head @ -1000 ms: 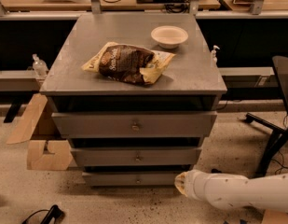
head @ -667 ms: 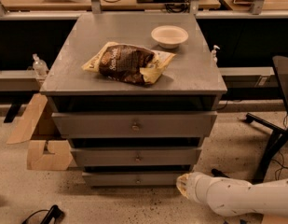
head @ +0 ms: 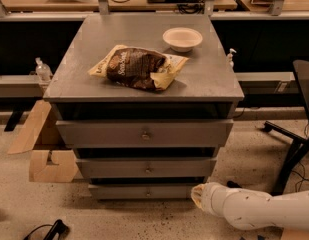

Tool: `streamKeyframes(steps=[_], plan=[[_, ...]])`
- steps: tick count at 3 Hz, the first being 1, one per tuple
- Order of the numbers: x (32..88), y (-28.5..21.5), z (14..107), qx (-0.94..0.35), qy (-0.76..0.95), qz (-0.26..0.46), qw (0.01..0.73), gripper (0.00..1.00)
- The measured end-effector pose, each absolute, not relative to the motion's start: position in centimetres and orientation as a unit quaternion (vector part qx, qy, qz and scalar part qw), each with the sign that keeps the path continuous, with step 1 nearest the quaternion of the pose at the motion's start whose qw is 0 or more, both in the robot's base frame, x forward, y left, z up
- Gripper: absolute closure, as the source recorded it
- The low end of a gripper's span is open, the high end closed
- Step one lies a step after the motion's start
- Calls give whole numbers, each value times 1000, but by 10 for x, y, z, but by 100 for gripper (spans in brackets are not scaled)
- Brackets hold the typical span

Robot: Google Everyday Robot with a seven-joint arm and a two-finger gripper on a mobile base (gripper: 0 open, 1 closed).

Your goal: Close middle drawer

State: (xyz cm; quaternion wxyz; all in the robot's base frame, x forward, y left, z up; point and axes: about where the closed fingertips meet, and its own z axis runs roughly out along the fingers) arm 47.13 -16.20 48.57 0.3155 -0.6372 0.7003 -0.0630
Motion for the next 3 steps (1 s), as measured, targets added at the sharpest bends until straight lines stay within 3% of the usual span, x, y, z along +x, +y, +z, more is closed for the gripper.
streamKeyframes(steps=[1, 3], plan=[[474, -191, 513, -642, 689, -121, 315, 100], [440, -322, 619, -602, 685, -295, 284, 100]])
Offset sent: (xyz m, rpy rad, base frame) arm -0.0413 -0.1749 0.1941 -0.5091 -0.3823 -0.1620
